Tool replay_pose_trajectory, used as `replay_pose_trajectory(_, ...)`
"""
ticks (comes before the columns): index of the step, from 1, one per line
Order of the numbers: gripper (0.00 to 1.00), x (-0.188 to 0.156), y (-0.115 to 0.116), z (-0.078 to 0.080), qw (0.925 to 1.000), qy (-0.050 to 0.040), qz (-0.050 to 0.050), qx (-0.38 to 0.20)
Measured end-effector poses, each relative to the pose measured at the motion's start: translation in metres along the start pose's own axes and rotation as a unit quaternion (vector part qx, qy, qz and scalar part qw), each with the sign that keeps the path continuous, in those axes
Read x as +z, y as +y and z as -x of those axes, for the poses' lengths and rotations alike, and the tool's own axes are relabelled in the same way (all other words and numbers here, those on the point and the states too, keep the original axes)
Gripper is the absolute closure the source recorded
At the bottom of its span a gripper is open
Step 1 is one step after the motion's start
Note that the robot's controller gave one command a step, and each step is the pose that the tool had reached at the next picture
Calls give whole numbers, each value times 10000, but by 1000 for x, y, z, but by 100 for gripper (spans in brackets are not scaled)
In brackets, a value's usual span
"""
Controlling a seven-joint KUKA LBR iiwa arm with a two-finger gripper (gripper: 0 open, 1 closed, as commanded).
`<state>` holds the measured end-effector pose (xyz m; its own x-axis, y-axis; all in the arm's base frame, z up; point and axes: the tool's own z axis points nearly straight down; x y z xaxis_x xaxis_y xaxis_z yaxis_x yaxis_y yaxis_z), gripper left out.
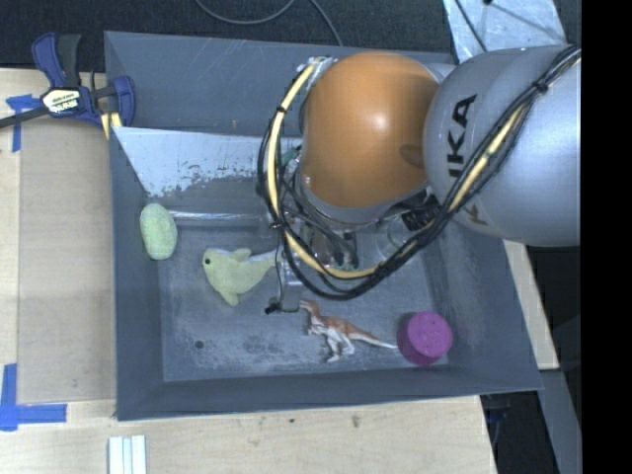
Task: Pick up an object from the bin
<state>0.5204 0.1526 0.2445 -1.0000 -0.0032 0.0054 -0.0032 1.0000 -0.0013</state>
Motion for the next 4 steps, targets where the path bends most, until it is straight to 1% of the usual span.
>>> replay_pose_trajectory(1,0,-5,-1,2,10000,-42,12,16)
replay_pose_trajectory(2,0,71,-12,33,9998,-66,14,-165)
replay_pose_trajectory(3,0,82,-12,79,10000,-64,13,-25)
replay_pose_trajectory(4,0,111,-17,85,9973,-72,10,-734)
